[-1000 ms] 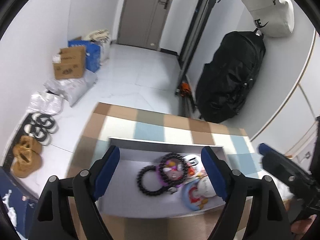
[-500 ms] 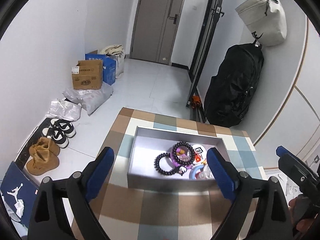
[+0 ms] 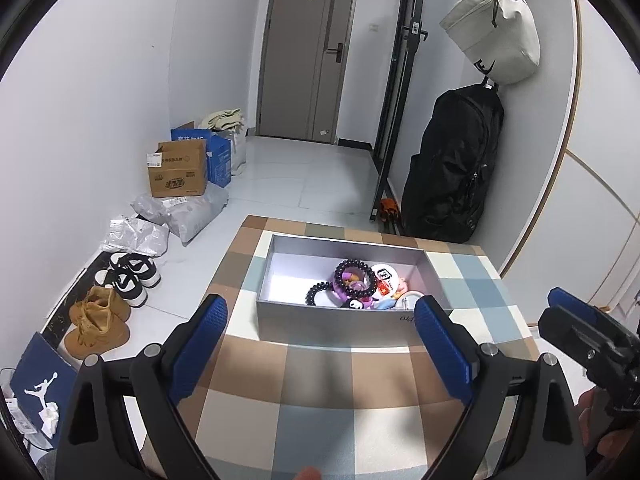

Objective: Organize jewelry

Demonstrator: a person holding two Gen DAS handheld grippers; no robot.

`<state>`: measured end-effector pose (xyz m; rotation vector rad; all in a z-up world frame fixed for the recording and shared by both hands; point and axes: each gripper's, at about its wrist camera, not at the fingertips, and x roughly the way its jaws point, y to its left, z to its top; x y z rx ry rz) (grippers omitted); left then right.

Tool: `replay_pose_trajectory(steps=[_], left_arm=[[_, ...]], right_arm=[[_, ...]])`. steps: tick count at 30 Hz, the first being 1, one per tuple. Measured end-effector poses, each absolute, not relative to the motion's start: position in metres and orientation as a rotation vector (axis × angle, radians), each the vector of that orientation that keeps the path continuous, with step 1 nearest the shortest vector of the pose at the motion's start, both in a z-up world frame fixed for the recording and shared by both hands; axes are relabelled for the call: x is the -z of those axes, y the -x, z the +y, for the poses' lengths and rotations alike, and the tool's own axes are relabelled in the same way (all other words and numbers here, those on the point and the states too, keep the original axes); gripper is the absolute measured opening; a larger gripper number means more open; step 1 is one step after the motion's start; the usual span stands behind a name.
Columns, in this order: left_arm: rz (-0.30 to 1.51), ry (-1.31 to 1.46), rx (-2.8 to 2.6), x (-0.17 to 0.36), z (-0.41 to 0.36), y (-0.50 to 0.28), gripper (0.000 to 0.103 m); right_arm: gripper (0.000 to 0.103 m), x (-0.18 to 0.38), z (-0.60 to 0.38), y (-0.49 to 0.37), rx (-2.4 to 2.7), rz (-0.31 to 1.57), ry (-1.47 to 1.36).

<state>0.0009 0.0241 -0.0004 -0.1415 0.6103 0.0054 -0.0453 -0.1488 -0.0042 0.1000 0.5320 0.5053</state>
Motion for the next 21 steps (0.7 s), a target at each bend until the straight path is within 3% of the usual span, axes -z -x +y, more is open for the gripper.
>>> replay_pose_trajectory(steps=[21], left_arm=[[0.571, 0.151, -0.031, 0.000, 0.023, 0.013, 0.092]], right_arm=[[0.103, 0.011, -0.156, 0.057, -0.460, 0.519, -0.146]])
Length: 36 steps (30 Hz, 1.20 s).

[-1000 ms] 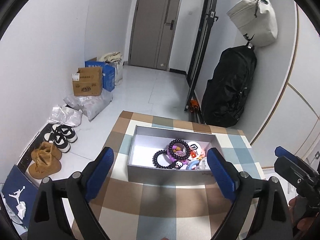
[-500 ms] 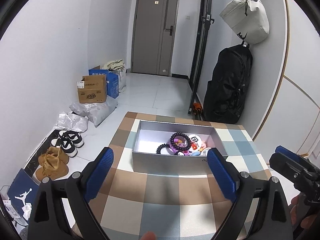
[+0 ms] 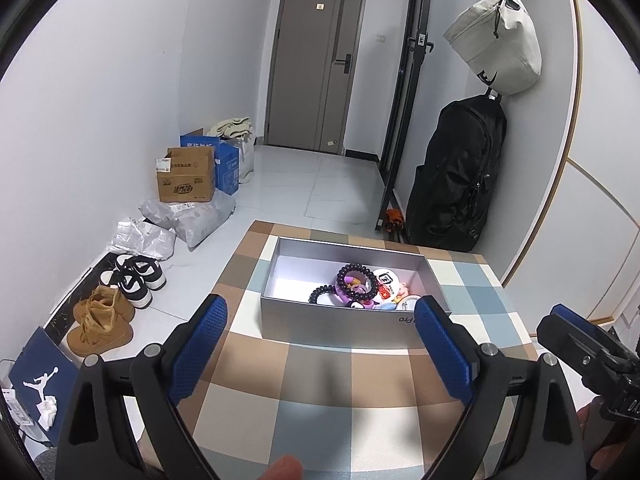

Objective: Organize jewelry

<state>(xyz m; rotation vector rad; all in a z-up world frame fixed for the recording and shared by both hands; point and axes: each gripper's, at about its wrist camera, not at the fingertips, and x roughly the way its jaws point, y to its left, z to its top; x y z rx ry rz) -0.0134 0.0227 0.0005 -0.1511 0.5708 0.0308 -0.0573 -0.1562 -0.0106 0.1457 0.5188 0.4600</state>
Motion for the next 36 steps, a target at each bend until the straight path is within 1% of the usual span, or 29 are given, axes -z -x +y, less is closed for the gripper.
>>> replay_pose_trajectory(steps=[11, 36], left_arm=[[0.579, 0.122, -0.022, 0.0012, 0.0186, 0.0165, 0.092], [0.602, 0.160, -0.021, 0.0042, 0.0248, 0.0110, 0.092]], right_arm=[[0.103, 0.0118, -0.1587, 0.0595, -0.450, 0.520, -0.155], [0.103, 0.0152, -0.1554, 0.0559, -0.455, 0.538, -0.146]])
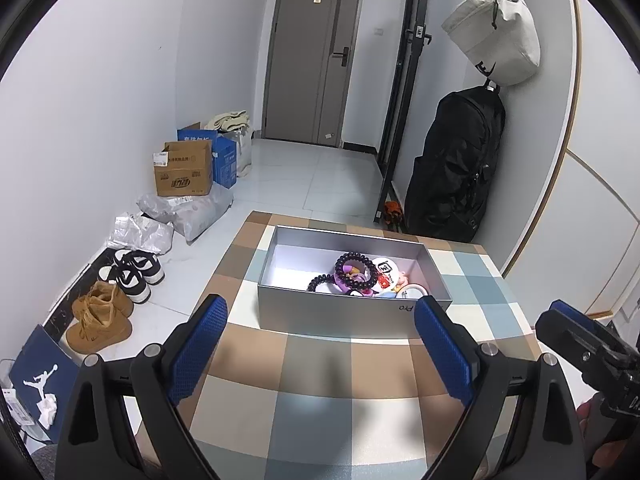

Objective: Organize jewelry

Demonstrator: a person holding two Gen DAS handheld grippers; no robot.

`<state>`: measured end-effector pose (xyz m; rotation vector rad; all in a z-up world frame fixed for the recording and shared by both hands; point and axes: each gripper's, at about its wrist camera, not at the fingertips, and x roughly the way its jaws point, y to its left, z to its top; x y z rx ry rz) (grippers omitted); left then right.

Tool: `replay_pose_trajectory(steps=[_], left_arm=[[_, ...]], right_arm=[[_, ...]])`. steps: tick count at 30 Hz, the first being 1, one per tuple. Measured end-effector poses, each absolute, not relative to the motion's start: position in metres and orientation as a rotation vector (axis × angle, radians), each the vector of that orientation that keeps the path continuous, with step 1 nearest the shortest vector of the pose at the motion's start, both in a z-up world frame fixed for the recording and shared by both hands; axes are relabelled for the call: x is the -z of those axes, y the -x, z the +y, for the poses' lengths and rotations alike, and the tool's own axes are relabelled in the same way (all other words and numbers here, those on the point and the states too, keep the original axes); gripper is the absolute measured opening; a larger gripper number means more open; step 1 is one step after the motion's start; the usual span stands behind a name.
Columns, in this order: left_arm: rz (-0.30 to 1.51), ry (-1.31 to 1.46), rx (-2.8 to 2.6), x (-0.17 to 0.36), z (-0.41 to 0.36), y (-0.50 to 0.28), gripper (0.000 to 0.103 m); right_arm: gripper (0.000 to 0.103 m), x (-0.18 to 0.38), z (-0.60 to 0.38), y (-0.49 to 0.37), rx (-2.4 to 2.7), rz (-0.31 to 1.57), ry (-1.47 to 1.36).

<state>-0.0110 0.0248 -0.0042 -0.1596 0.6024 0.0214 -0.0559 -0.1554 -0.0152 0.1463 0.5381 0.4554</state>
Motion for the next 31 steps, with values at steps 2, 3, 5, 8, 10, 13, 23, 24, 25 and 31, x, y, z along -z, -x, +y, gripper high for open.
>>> replay_pose_trajectory(steps=[2, 3, 5, 8, 10, 13, 23, 24, 25, 31], left_arm=[[0.601, 0.170, -0.024, 0.0044, 0.0261, 0.0116, 0.092], [0.600, 0.171, -0.025, 0.0042, 0.0260, 0.0118, 0.092], [0.601, 0.166, -0.023, 0.0046, 0.0246, 0.0121, 0.092], [0.604, 0.155, -0.019, 0.0045, 0.0239, 0.0119, 0.092], [0.606, 0.149, -0.017, 0.0049, 0.0226, 0.0115, 0.092], [0.599, 0.143, -0.019, 0.0035, 0.0226, 0.0120, 0.092], [0.612, 0.179, -0.012, 0.0047, 0.0254, 0.0101, 0.092], [0.614, 0.184, -0.010, 0.0045, 0.0256, 0.0100, 0.092], [0.614, 0.183, -0.010, 0.0046, 0.0246, 0.0098, 0.092], [0.616, 0.175, -0.016, 0.0047, 0.0218, 0.0081, 0.092]], right_arm=[[0.103, 0.0155, -0.1549, 0.0560, -0.455, 0.541, -0.146], [0.103, 0.0156, -0.1550, 0.0559, -0.455, 0.541, -0.146], [0.103, 0.0156, -0.1555, 0.0559, -0.453, 0.542, -0.147], [0.103, 0.0163, -0.1563, 0.0557, -0.453, 0.544, -0.154], [0.103, 0.0163, -0.1562, 0.0558, -0.454, 0.544, -0.156], [0.103, 0.0161, -0.1559, 0.0556, -0.455, 0.543, -0.152], [0.103, 0.0162, -0.1561, 0.0548, -0.446, 0.544, -0.154], [0.103, 0.0157, -0.1557, 0.0553, -0.446, 0.542, -0.151], [0.103, 0.0153, -0.1551, 0.0557, -0.447, 0.540, -0.148], [0.103, 0.0153, -0.1525, 0.0561, -0.451, 0.539, -0.137]])
